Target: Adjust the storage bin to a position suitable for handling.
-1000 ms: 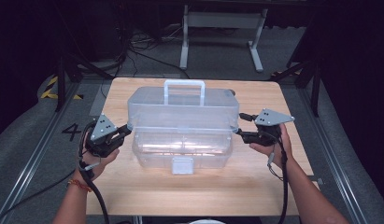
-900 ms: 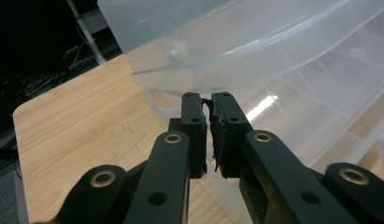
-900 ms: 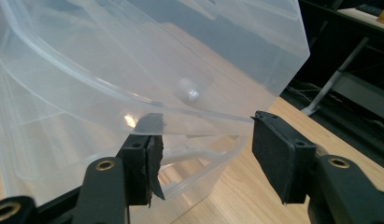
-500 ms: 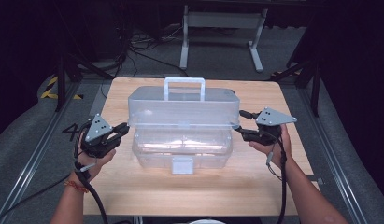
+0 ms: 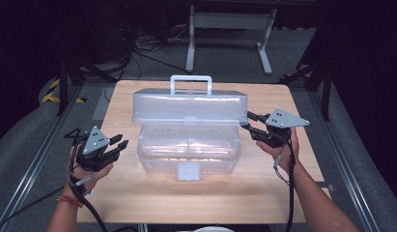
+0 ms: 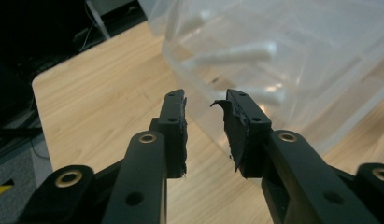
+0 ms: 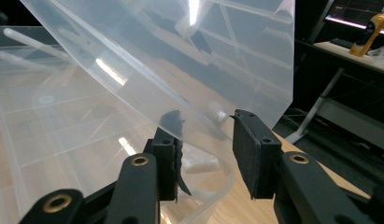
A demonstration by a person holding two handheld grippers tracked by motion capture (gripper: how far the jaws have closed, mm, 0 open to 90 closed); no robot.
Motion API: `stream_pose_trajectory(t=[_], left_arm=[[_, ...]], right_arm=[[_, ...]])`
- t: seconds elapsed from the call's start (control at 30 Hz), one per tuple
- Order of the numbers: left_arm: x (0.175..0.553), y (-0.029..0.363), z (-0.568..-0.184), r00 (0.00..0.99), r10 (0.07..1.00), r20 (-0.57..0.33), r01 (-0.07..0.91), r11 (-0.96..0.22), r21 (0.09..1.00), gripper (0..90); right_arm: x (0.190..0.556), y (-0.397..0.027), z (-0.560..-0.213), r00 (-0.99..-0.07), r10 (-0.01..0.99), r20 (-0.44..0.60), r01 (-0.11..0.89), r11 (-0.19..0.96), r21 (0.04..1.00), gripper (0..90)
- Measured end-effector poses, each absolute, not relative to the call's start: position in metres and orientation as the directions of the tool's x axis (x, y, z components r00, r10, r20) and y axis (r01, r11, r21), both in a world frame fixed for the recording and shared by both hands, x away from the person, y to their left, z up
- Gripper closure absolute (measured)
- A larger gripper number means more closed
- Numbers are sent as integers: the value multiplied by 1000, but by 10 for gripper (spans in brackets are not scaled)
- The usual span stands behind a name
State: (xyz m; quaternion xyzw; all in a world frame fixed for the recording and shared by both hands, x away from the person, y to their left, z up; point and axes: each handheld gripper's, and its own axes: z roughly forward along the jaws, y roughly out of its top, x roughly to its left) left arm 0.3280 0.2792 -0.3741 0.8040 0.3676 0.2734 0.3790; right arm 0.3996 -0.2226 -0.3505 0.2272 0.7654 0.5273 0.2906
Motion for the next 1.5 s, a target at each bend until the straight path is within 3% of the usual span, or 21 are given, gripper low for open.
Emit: stream_pose_trajectory(t=[0.37, 0.47, 0.7, 1.07, 1.5], left_arm=[[321, 286, -418, 583, 800, 140, 499, -488, 716, 485], [317, 284, -432, 596, 793, 129, 525, -506, 685, 389], [312, 290, -452, 576, 816, 53, 567, -446, 693, 251], [310, 295, -474, 544, 839, 10, 618, -409, 671, 218], [308, 297, -481, 553, 833, -1, 607, -402, 686, 186]], right_arm=[[402, -217, -342, -671, 713, -203, 30, 300, 954, 697], [404, -216, -342, -662, 722, -202, 27, 292, 956, 705], [407, -214, -339, -642, 742, -194, 21, 270, 963, 714], [415, -211, -335, -622, 766, -165, 18, 224, 974, 703], [432, -208, -325, -585, 790, -185, -6, 223, 975, 741]])
